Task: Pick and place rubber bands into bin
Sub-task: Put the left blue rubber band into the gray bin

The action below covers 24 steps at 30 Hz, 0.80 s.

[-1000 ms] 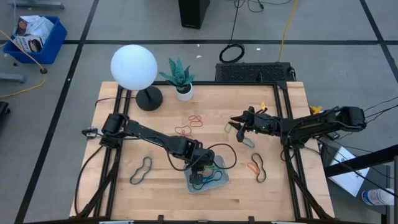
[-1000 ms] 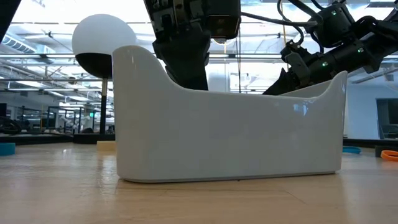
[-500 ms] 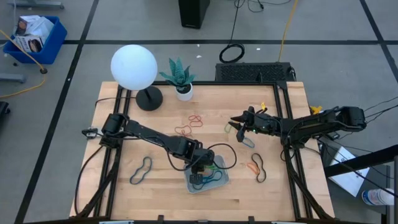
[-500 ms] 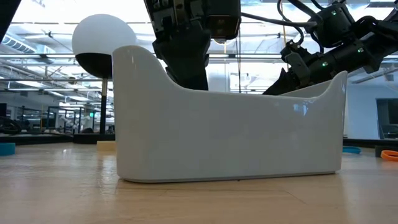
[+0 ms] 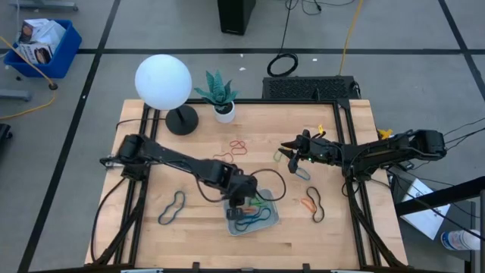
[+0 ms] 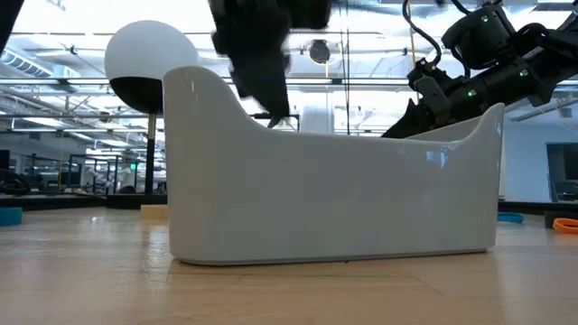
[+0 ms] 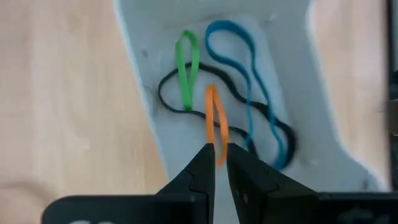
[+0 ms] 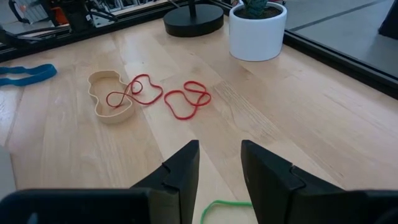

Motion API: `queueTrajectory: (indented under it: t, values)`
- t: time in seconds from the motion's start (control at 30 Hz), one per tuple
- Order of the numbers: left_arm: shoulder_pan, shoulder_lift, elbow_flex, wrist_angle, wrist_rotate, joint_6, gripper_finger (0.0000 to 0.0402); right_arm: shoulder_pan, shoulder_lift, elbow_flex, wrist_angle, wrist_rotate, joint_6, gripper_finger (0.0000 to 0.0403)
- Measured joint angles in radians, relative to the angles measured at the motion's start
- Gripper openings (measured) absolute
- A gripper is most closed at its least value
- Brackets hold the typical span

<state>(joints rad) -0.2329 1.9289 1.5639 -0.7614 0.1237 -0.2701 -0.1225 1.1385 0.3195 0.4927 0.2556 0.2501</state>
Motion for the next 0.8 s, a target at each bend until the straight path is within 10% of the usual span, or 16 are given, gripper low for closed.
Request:
queueTrajectory:
  t: [0.8]
  values:
    - [-0.003, -0.507, 0.001, -0.278, -0.211, -0.022, 0.0047, 0.0, 0.0, 0.0, -0.005, 0.001, 0.0, 0.0114]
